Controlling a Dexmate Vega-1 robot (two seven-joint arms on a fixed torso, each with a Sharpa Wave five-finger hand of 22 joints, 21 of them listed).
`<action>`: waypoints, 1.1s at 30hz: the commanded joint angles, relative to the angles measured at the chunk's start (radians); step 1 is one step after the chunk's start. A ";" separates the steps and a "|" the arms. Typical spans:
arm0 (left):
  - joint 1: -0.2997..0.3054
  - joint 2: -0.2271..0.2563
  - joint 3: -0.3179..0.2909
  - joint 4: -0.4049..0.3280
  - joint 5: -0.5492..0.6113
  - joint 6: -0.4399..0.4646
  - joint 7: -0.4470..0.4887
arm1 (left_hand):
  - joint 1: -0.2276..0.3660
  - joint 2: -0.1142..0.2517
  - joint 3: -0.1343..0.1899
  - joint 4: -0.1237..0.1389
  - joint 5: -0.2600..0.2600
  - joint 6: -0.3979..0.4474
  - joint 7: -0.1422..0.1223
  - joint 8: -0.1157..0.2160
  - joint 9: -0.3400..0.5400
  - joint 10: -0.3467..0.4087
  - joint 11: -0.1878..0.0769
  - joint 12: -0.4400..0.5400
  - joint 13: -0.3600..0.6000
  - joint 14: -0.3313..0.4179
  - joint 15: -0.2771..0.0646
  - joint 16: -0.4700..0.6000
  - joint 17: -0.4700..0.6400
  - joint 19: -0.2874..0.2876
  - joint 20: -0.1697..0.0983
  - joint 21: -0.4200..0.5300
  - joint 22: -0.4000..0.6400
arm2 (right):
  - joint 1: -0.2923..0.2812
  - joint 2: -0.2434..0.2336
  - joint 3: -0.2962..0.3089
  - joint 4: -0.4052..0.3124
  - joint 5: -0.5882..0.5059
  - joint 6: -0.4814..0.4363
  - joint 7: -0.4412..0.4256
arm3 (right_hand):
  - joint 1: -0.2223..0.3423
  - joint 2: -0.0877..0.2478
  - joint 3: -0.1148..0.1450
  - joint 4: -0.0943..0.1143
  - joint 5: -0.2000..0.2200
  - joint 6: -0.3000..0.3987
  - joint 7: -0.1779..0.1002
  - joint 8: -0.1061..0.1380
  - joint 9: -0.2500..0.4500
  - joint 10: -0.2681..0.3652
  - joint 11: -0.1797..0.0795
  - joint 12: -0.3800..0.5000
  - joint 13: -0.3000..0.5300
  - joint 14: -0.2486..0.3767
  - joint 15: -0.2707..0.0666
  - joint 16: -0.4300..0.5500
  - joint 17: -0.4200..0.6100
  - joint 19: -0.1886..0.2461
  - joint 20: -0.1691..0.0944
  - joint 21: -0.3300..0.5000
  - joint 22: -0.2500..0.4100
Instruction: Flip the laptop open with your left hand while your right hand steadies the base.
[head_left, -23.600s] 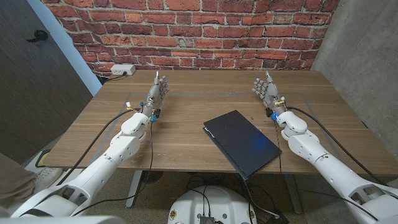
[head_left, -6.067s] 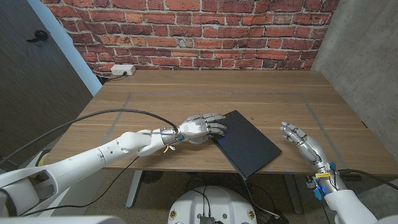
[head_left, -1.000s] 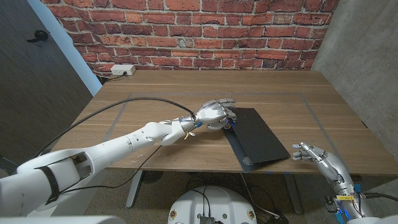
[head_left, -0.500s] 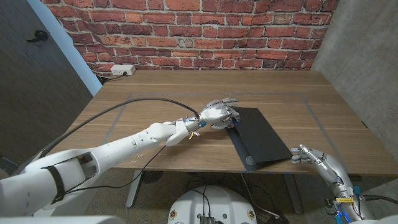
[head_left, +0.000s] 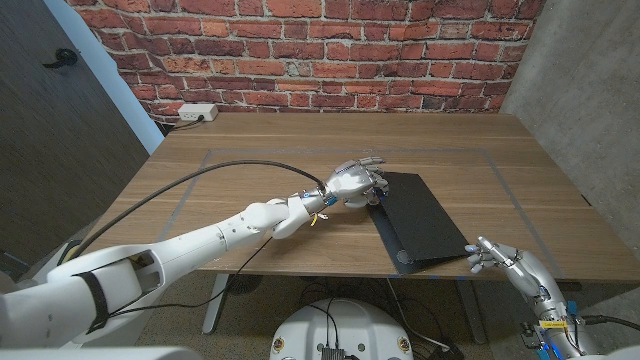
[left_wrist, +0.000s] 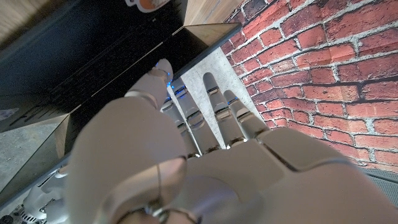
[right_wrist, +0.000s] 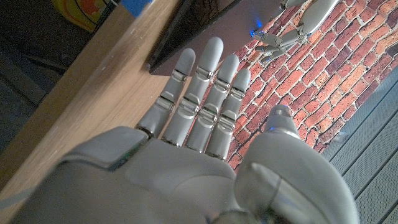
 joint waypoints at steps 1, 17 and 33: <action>0.019 -0.013 -0.008 -0.013 -0.012 0.055 -0.033 | 0.028 0.019 -0.001 -0.007 0.000 0.122 0.091 0.005 0.005 0.168 0.005 0.077 0.075 0.009 -0.177 0.004 0.004 0.002 -0.002 0.001 0.003 | 0.000 -0.013 -0.006 0.002 0.000 -0.014 0.006 | 0.012 -0.002 0.006 -0.002 0.001 0.010 0.002 -0.009 0.000 -0.017 0.008 -0.018 -0.007 0.004 -0.056 0.017 0.016 0.005 -0.023 0.011 0.006; 0.024 -0.040 -0.005 -0.016 -0.032 0.088 -0.035 | 0.047 0.023 -0.006 -0.008 0.000 0.115 0.086 -0.001 0.005 0.176 0.005 0.091 0.090 0.034 -0.178 0.010 0.017 0.007 0.001 0.002 0.003 | -0.004 -0.061 -0.023 -0.001 -0.010 -0.041 0.041 | 0.005 0.015 0.003 0.021 0.000 0.019 0.010 -0.045 -0.004 -0.016 0.017 -0.073 -0.056 0.091 -0.054 0.113 0.110 0.070 -0.055 0.089 0.051; 0.042 -0.083 -0.005 -0.008 -0.065 0.129 -0.040 | 0.055 0.023 -0.010 -0.005 0.000 0.119 0.096 -0.002 0.005 0.179 0.006 0.096 0.096 0.049 -0.178 0.009 0.024 0.008 0.004 0.002 0.003 | -0.007 -0.098 -0.034 -0.008 -0.045 -0.081 0.039 | -0.108 0.062 -0.018 0.102 0.001 0.010 0.020 -0.082 -0.006 -0.046 0.032 -0.130 -0.088 0.081 -0.050 0.124 0.152 0.051 -0.049 0.104 0.055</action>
